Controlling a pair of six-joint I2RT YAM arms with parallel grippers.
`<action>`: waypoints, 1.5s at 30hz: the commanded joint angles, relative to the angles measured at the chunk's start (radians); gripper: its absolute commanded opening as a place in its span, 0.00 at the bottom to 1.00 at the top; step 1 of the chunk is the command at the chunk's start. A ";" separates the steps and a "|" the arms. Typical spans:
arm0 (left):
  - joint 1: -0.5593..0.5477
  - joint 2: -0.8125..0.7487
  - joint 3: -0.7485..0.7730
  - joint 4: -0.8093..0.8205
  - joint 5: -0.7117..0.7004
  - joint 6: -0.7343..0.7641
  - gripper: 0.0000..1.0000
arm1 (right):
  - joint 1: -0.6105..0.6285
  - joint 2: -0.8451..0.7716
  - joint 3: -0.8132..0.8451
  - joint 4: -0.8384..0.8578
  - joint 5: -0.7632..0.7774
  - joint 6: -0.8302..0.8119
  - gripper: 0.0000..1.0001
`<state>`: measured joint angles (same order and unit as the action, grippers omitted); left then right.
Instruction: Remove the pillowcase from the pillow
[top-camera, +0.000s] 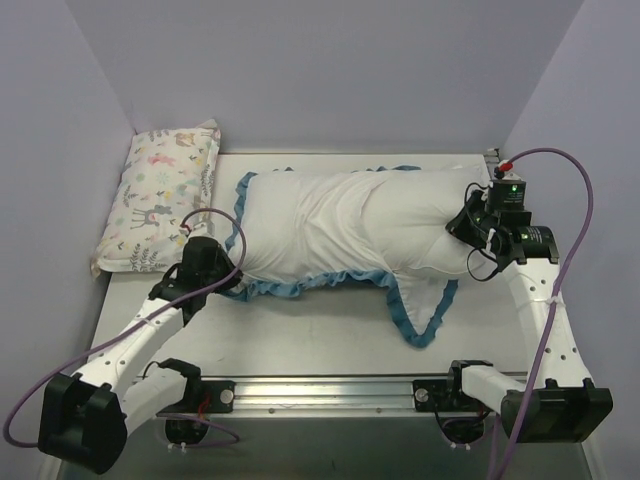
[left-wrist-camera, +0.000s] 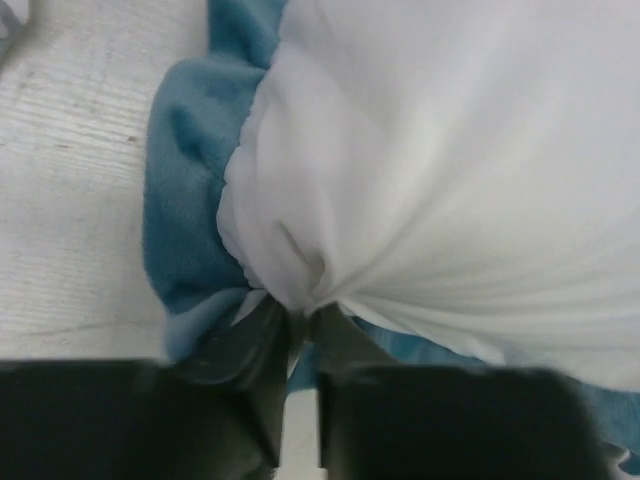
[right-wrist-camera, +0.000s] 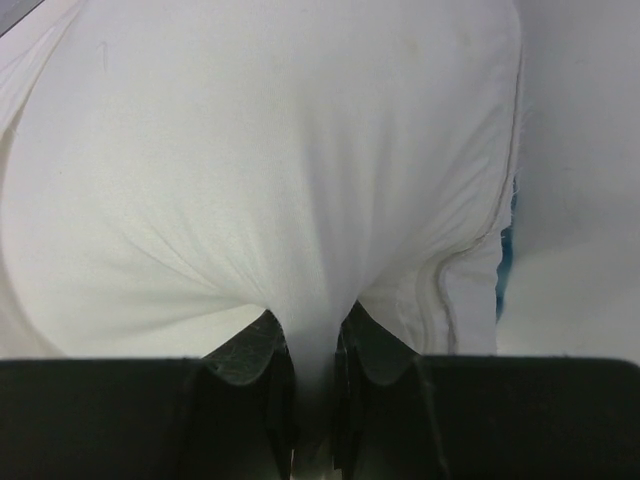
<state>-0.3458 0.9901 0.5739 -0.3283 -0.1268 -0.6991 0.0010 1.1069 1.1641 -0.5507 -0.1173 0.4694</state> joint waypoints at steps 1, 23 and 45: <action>0.051 0.019 0.042 0.095 0.069 0.042 0.11 | -0.007 -0.004 0.066 0.078 0.064 -0.009 0.00; 0.576 0.119 0.385 -0.078 -0.013 0.096 0.00 | -0.187 0.005 0.085 0.067 -0.058 0.046 0.00; 0.111 0.378 0.671 0.142 0.243 0.253 0.87 | 0.079 0.036 0.121 0.052 0.125 -0.038 0.88</action>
<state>-0.1936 1.2476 1.2034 -0.3252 0.0395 -0.4648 0.0502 1.0634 1.2175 -0.5529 -0.0280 0.4580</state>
